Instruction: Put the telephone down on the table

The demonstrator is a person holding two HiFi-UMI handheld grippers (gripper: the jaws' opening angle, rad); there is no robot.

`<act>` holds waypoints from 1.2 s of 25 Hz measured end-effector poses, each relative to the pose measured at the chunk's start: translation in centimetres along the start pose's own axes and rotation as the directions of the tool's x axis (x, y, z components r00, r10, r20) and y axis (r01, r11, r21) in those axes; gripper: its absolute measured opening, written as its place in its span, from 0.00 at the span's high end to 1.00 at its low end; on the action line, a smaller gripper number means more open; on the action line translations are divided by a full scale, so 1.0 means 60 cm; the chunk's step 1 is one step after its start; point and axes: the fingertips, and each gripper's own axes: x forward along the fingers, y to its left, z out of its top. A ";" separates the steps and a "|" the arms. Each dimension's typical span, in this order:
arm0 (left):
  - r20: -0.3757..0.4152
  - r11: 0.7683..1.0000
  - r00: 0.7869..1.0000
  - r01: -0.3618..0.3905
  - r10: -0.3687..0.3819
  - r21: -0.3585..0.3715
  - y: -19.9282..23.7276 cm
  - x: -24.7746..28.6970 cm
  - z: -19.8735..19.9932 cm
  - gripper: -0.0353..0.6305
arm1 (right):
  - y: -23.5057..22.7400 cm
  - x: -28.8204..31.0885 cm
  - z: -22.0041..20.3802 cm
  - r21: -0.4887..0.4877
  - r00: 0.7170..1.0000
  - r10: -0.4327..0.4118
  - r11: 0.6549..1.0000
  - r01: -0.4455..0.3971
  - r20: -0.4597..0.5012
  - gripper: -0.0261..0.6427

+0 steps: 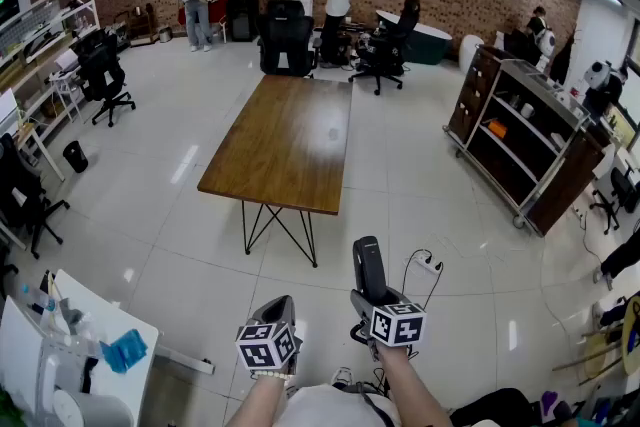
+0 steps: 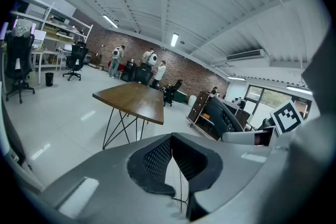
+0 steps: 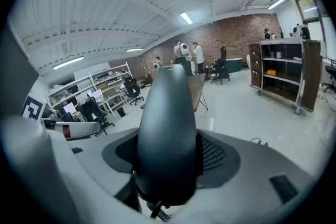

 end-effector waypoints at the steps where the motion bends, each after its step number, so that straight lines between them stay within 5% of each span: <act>1: -0.001 1.000 1.000 0.000 0.000 0.000 0.000 0.000 0.000 0.97 | 0.000 0.001 -0.001 0.000 1.000 0.000 1.000 0.000 0.000 0.51; 30: 0.015 0.996 0.996 -0.087 0.087 0.002 -0.035 0.078 0.019 0.97 | -0.085 0.023 0.015 -0.001 0.998 0.060 0.998 -0.060 -0.011 0.51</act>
